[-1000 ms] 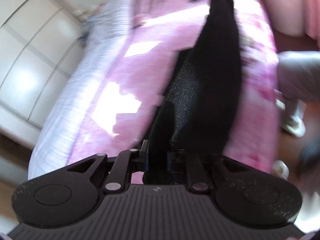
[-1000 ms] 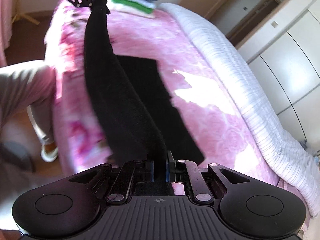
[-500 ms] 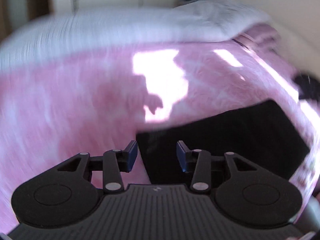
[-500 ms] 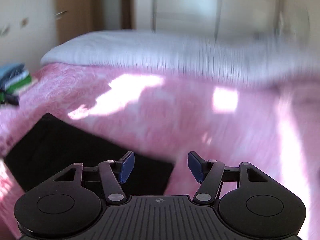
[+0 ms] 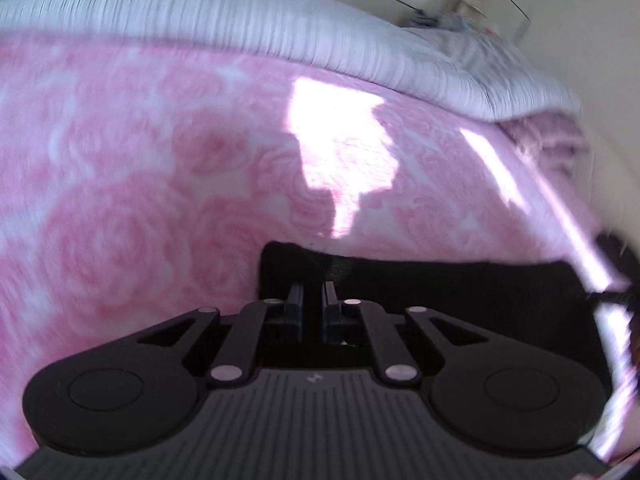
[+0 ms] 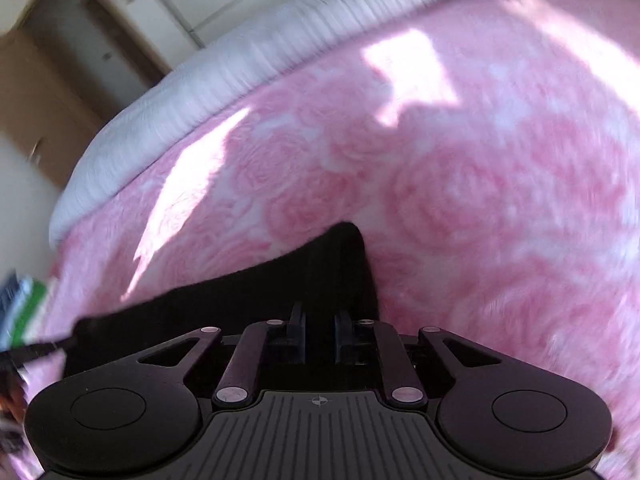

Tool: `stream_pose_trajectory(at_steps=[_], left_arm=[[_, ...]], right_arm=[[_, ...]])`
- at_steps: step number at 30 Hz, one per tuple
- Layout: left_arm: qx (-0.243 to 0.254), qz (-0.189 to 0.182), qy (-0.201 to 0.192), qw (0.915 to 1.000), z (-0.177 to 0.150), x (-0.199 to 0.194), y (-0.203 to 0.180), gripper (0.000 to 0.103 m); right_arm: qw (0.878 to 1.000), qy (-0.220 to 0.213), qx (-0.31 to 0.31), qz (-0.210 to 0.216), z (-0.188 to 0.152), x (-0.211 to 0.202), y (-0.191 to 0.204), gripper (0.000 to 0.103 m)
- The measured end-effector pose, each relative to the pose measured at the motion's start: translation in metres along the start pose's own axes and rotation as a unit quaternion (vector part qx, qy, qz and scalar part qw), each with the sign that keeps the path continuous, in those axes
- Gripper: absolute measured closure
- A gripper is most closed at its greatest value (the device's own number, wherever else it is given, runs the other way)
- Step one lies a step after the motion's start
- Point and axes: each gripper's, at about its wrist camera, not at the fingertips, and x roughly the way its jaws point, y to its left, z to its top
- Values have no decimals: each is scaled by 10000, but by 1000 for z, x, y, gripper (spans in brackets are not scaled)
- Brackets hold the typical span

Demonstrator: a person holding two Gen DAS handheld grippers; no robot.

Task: Fold clothes

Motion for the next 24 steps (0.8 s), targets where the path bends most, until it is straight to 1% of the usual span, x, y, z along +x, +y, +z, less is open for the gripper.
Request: stream_pose_trajectory(at_steps=[1,3,5,6,7,8,9,10,11,12,13,15,16,18,20,22,24], left_arm=[[70,44,-40,10000,-2,3,-1,95],[336,261,-55,9991,-9,9,-4,92],[473,491,-98,9976,-8,4,-12,87],[540,606,-120,9966,-8,1,-15,82],[735,842,-219,9935,-9,-7,-22,75],[936,1082,-322,9892,-9,-15,-29,74],[936,1210,-470,9871,-10,-25,-33,77],[927,1332,-619,9848,-11,-36,-38,82],[918,1454,-769,9821,-13,-46,-42,83],[907,1341,-794,9836,-15,-55,-49,86],[966,1143,-781,9856,-20,-64,-59,87],[1225,863,-697,9862,-38,-73,-83,88],[1356,724,-654,9860,-47,-78,-96,88],[1475,577,-540,9859,-68,-76,-114,88],[1437,590,-388,9871,-87,-67,-119,88],[1282,715,-292,9887,-100,-58,-111,88],[1227,767,-401,9887,-105,-60,-97,89]], right_arm=[[9996,-67,-244,-132,-3,-1,5,92],[9968,-107,-648,-459,-10,3,12,92],[9943,-129,-823,-667,-14,6,17,88],[9934,-104,-812,-809,-12,4,20,80],[9914,-136,-827,-1002,-12,-1,24,73],[9884,-253,-872,-1221,-14,-10,29,62],[9847,-370,-917,-1438,-15,-19,34,60],[9815,-517,-972,-1564,-18,-30,40,59],[9805,-675,-1035,-1527,-22,-42,47,59],[9814,-758,-1086,-1387,-28,-54,53,59],[9839,-782,-1138,-1133,-35,-63,60,59],[9865,-654,-1351,-652,-55,-71,77,59],[9849,-552,-1576,-464,-67,-71,89,59],[9778,-421,-2037,-253,-92,-67,109,59],[9715,-292,-2345,-184,-113,-57,121,59],[9682,-304,-2472,-246,-128,-46,119,59],[9685,-402,-2412,-471,-133,-49,103,59]])
